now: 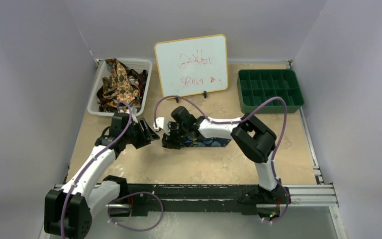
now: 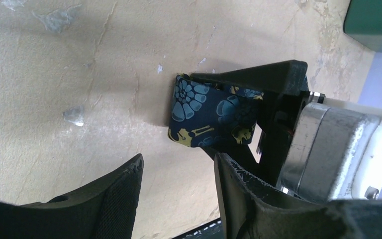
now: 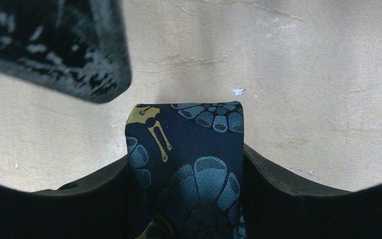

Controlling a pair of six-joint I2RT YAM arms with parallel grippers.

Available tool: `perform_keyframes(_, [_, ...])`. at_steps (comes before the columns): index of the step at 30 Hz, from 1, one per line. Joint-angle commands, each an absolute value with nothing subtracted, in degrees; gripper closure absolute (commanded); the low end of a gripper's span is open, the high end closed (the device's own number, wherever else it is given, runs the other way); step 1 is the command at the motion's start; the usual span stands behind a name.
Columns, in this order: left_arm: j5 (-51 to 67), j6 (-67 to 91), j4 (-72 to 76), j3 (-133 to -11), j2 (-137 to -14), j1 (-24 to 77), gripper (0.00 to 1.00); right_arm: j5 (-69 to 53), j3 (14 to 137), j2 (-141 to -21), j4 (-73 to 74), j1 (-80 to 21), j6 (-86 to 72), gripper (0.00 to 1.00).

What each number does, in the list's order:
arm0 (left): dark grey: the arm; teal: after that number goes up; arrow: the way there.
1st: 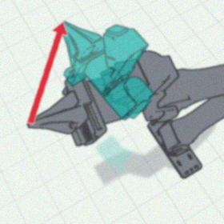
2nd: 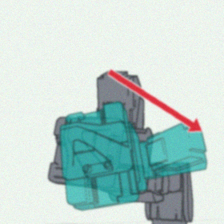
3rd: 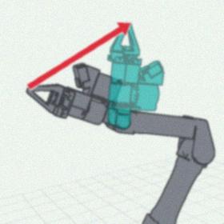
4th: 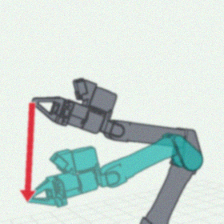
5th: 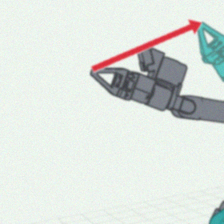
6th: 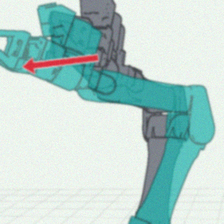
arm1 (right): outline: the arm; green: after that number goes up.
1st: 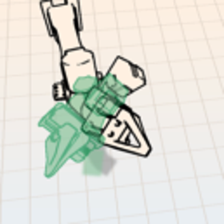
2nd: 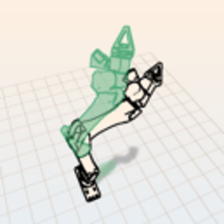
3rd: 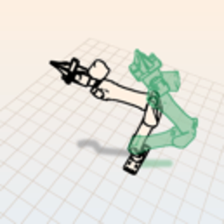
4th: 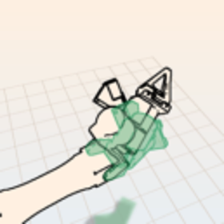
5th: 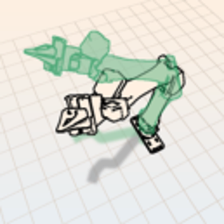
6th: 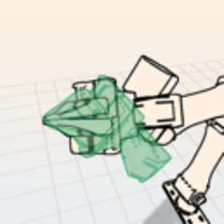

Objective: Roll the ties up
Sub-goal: Roll the tie at the center of the board.

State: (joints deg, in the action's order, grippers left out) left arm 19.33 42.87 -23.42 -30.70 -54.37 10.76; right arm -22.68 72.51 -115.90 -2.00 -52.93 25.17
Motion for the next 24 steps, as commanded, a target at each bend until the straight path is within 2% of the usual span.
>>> perform_keyframes(1, [18.2, 42.9, -22.9, -29.3, -53.1, 10.3, 0.48, -25.0, 69.8, -114.0, 3.4, -53.0, 25.8, 0.39])
perform_keyframes(11, [20.6, 46.7, -21.4, -24.0, -49.9, 10.3, 0.48, -26.4, 65.4, -110.8, 1.3, -54.6, 24.5, 0.36])
perform_keyframes(19, [21.6, 46.9, -20.3, -24.1, -49.9, 10.4, 0.48, -21.5, 65.2, -103.8, -2.3, -54.8, 22.2, 0.13])
perform_keyframes(24, [21.6, 45.7, -20.3, -24.9, -50.0, 10.3, 0.48, -14.4, 62.7, -95.6, -8.6, -54.7, 15.2, 0.04])
